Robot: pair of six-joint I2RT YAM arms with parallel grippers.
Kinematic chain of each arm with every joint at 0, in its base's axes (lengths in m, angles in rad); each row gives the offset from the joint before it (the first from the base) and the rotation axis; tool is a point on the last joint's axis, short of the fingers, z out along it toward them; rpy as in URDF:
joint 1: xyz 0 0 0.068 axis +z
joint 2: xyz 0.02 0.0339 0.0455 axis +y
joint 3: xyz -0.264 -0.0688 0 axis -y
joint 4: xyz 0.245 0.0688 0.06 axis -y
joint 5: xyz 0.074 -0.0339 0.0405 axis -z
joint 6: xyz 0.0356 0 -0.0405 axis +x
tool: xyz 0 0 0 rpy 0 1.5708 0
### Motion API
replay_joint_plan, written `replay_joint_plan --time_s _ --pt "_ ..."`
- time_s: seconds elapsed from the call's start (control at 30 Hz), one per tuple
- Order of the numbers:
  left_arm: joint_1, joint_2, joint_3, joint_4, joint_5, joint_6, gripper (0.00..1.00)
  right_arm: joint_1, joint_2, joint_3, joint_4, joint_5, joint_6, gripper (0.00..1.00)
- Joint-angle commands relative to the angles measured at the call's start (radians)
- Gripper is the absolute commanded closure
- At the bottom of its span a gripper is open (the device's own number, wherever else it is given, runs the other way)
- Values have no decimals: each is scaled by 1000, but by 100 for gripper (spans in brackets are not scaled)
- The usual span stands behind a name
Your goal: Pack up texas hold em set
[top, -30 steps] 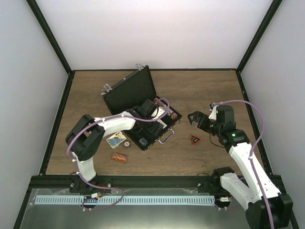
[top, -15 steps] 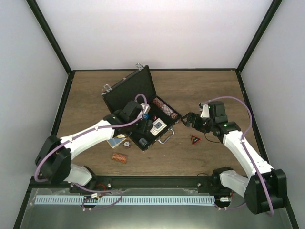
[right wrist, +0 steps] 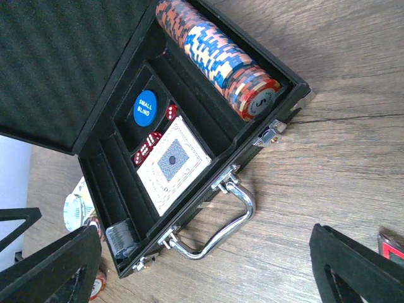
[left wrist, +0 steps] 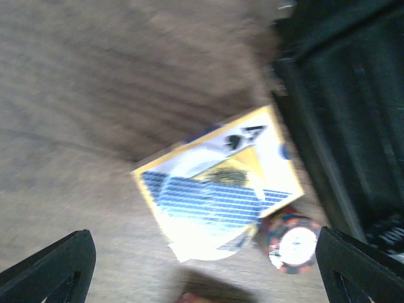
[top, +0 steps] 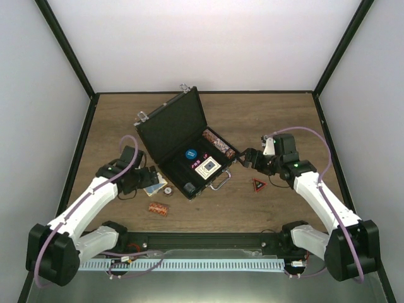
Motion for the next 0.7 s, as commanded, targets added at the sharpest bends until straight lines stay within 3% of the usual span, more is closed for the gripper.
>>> replay_joint_plan --time_s 0.0,0.23,0.43,0.67 --pt "39 36 -5 -76 -85 -103 3 10 -14 18 0 2 -3 7" --pt "39 122 -4 -27 -64 -139 5 10 -17 -11 30 -19 6 7" --pt "34 162 -16 71 48 -139 5 11 3 -20 42 -32 -1 6" --pt "22 249 -20 57 69 -117 4 10 6 -11 41 -30 -8 6"
